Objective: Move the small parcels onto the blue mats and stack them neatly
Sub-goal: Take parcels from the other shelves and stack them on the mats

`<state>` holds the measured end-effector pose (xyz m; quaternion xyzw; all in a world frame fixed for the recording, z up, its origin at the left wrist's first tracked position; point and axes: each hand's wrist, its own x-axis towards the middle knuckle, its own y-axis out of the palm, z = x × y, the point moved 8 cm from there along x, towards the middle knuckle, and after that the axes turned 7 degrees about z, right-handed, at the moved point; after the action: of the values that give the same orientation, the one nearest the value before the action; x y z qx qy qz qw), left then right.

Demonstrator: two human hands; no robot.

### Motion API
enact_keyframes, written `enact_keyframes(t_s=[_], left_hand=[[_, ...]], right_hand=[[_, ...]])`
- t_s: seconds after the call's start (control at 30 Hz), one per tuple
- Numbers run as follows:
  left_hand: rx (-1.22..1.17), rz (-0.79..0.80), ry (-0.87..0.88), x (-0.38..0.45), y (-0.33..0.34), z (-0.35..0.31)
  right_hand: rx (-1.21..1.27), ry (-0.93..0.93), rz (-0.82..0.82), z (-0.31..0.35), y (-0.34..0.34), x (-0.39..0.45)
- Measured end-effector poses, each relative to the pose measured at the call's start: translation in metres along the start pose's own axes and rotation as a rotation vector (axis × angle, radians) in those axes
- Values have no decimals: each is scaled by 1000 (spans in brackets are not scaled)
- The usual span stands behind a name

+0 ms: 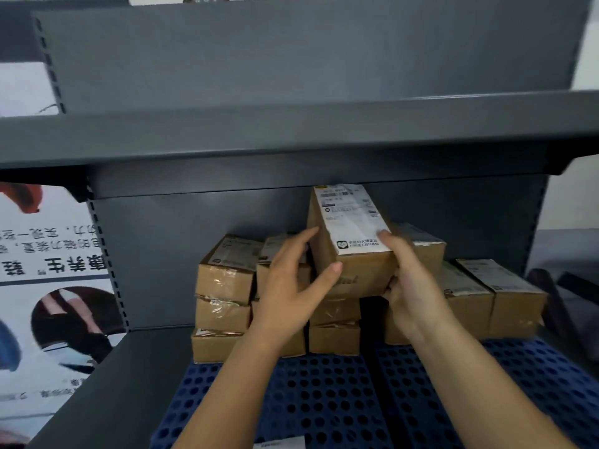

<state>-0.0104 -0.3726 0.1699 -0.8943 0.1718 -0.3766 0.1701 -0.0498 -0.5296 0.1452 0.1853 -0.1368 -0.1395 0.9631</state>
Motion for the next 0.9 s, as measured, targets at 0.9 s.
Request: enact_keyframes(t_s=[0.9], left_hand=[[-148,-37,-20,62,180,-94]], right_hand=[[-12,-251,61,106,-174,0]])
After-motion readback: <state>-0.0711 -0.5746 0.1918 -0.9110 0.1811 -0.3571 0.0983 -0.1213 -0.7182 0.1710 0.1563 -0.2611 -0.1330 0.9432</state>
